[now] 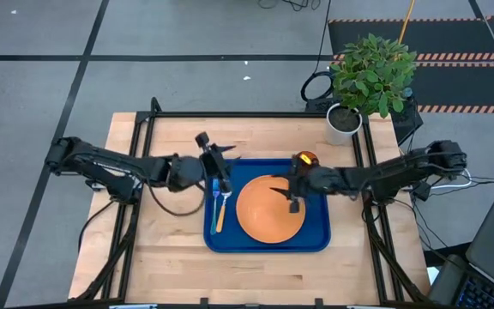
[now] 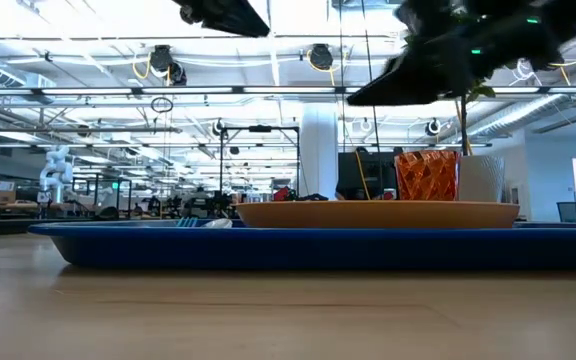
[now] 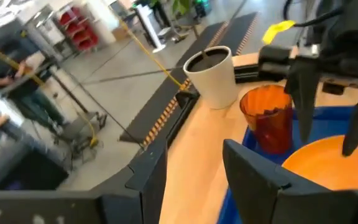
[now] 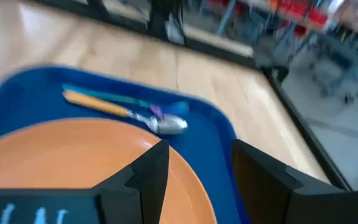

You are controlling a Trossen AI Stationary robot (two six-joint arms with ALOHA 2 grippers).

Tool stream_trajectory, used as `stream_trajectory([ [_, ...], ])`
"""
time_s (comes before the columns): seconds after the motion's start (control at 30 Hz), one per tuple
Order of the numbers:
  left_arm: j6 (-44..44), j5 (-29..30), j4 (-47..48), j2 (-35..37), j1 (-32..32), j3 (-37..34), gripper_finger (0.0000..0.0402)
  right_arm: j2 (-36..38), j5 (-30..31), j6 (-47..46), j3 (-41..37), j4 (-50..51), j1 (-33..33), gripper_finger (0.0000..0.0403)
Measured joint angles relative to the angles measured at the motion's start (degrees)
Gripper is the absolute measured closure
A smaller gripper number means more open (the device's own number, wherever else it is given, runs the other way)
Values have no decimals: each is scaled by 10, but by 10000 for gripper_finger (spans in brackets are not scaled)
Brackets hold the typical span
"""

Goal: Pick and place plate/cup/fork/spoon on tray
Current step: Put the orange fork to the right of the blue fork on the blue tray

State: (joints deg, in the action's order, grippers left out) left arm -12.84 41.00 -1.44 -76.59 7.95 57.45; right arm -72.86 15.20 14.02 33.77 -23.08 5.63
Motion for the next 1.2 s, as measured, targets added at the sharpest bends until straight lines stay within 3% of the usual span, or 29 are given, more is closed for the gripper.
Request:
stream_trajectory([
  [0.2, -85, -147, -1, 50, -63, 0, 240, -82, -6, 16, 144, 118, -50, 234],
  [0.33, -110, -258, 9, 84, -116, 0, 240, -117, -83, -34, 219, 183, -94, 234],
  [0.43, -120, -340, 15, 105, -156, 0, 240, -139, -135, -71, 258, 186, -121, 234],
  [0.6, -121, -432, 46, 130, -217, 0, 240, -192, -149, -81, 308, 186, -145, 234],
  [0.97, -59, -440, 59, 133, -344, 0, 240, -372, -230, -105, 415, 225, -160, 234],
  [1.2, -38, -441, 64, 149, -379, 0, 240, -420, -230, -103, 428, 222, -166, 234],
])
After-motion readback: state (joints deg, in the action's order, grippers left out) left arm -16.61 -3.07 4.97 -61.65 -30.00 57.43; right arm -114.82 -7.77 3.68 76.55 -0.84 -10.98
